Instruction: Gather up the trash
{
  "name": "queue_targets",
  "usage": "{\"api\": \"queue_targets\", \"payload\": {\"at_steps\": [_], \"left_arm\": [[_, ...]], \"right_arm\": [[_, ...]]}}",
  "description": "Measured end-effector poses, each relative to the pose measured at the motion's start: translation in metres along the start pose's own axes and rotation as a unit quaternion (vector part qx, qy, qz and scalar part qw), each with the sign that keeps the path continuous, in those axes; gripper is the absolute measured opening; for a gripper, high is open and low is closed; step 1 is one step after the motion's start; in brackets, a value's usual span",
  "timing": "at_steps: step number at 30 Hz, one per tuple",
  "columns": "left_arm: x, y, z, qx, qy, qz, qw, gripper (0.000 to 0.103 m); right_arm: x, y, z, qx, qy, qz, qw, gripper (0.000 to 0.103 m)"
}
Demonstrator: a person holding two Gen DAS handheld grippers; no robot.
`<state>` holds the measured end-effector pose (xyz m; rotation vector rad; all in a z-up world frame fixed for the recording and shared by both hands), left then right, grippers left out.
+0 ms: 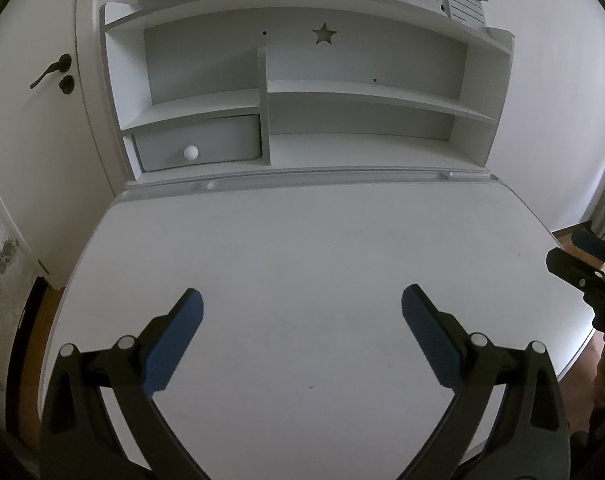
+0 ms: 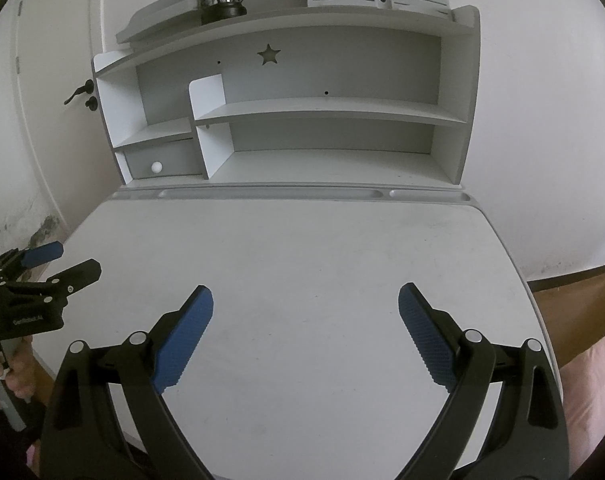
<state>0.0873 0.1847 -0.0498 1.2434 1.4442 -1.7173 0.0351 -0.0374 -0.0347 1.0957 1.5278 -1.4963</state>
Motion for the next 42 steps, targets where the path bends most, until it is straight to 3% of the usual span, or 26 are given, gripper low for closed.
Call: {"api": "queue_targets", "payload": {"at_steps": [42], "left_arm": [[0.0041, 0.0035, 0.0021, 0.003, 0.008, -0.010, 0.9999, 0.096]], "right_arm": [[-0.0009, -0.0034, -0.0047, -0.008, -0.006, -0.002, 1.000, 0.093]]}}
Point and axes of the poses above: each gripper's, at about its wrist camera, not at the fingertips, and y roughly the way its jaws point, z to its right, x to its underside, the point moved 6 cm from there along y, roughly the way its jaws point, and after that the axes turned 14 degrees about z, right-handed, at the moved point
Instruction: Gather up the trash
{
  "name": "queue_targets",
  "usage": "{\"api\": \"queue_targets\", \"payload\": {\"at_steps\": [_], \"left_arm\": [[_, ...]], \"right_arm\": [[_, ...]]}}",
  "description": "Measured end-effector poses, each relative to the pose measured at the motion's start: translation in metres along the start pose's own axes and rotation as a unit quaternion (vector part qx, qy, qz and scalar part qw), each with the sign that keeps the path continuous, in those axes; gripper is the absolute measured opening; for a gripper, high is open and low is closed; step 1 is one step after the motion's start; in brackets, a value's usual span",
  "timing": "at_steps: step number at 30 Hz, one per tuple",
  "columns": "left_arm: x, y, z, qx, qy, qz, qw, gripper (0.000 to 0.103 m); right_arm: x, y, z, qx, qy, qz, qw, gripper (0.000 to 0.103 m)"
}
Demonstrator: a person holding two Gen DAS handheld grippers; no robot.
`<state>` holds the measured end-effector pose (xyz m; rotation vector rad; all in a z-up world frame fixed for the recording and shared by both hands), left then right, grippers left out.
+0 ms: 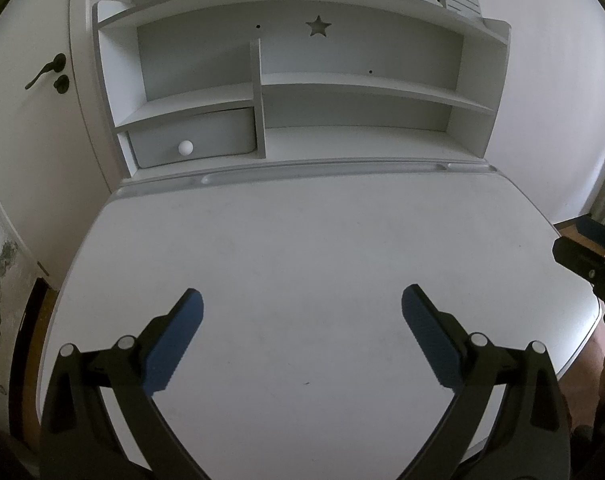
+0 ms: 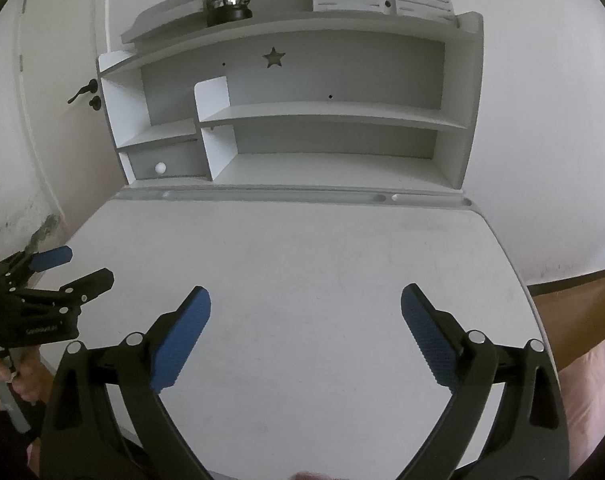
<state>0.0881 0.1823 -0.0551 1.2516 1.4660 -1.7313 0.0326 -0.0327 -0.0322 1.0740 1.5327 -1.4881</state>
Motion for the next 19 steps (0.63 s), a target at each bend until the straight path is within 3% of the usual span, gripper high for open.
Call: {"api": "queue_targets", "payload": {"at_steps": [11, 19], "left_arm": [[0.000, 0.001, 0.000, 0.001, 0.000, -0.001, 1.0000, 0.096], [0.001, 0.000, -0.001, -0.001, 0.000, -0.002, 1.0000, 0.096]], "right_arm": [[-0.002, 0.003, 0.011, 0.036, -0.005, 0.009, 0.999, 0.093], [0.002, 0.006, 0.014, 0.024, 0.017, -0.009, 1.000, 0.094]]}}
Point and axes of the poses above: each gripper's, at about its wrist camera, not at the fingertips, and y roughly the way its jaws point, z to its right, x to its underside, the point moved 6 cm from there along y, roughly the way its jaws point, and after that the axes turned 14 degrees about z, right-handed, at the moved point
